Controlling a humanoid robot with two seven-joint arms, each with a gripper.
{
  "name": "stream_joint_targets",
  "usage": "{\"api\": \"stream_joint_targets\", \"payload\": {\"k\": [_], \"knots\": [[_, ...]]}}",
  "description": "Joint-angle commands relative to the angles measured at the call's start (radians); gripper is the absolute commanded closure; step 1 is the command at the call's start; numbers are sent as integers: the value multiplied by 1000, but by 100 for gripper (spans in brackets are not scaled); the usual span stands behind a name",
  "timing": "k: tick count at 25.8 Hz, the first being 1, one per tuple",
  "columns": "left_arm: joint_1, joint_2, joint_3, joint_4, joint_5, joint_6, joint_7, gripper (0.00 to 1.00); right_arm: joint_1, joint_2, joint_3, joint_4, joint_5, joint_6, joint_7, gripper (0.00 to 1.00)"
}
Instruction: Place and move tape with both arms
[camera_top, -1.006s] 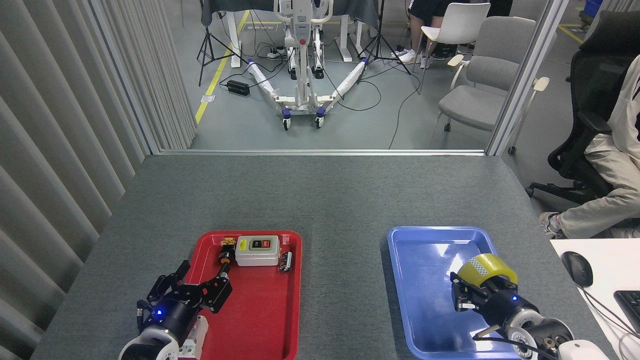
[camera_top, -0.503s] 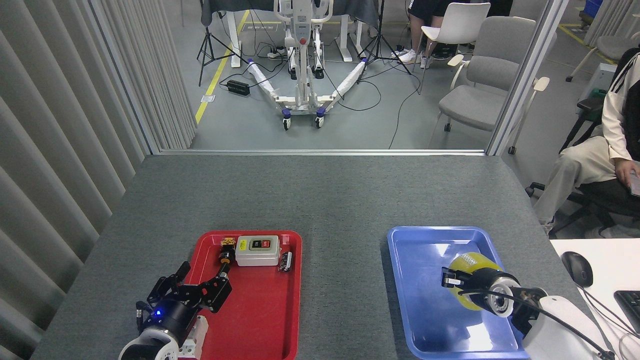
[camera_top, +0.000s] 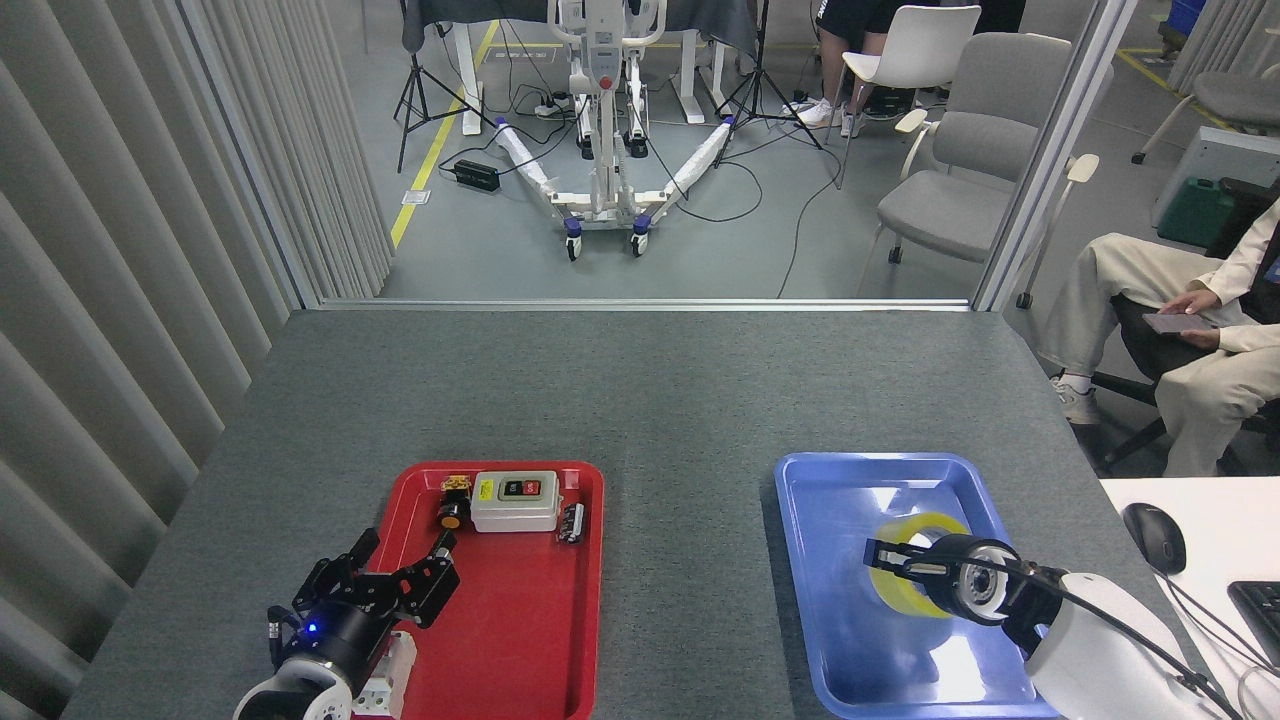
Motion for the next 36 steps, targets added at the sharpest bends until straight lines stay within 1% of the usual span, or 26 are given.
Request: {"api": "stream_joint_targets", "payload": {"k": [1,7,9,11,12,13,16,17,19,22,24,25,27,29,32,36], "knots": [[-3,0,0,7,8,-40,4,1,0,-2,-3,1,2,1,-20,1],[-16,2,24,-7,-4,-57,23,1,8,-4,-4,-18,7,-30,-29,0],[-22,17,38,-8,-7,-58,41,1,16,-13,-15,-27,18,-64,-35,0],[-95,37,34,5,-18,-44,61,1,28,-34,-30,-39,39,-101,-58,0],[-128,33,31,7,-26,-46,63,1,42,-50,-52,-41,56,-124,-80,0],[-134,28,32,5,-27,-52,72,1,63,-54,-84,-41,70,-150,-107,0],[-135,31,41,-18,-24,-53,82,1,149,-56,-196,-51,91,-249,-208,0],[-131,34,46,-18,-26,-52,93,1,175,-57,-228,-59,111,-294,-248,0],[-125,40,51,-7,-30,-47,125,1,229,-57,-293,-73,168,-381,-327,0],[-88,60,90,-7,-27,-55,156,1,312,-53,-388,-102,275,-489,-425,0],[-59,48,146,-33,-13,-84,159,0,379,-44,-454,-120,361,-544,-500,0],[-59,31,173,-41,-4,-98,155,0,414,-34,-480,-134,416,-550,-552,0],[-59,-12,224,-56,43,-107,158,0,477,-8,-521,-168,522,-547,-676,0],[-54,-24,253,-59,120,-116,138,0,537,15,-572,-205,582,-530,-759,1],[-59,-26,256,-73,214,-170,136,0,632,59,-653,-271,623,-463,-787,1],[-52,-23,255,-61,206,-192,124,0,686,102,-682,-329,717,-400,-833,1]]}}
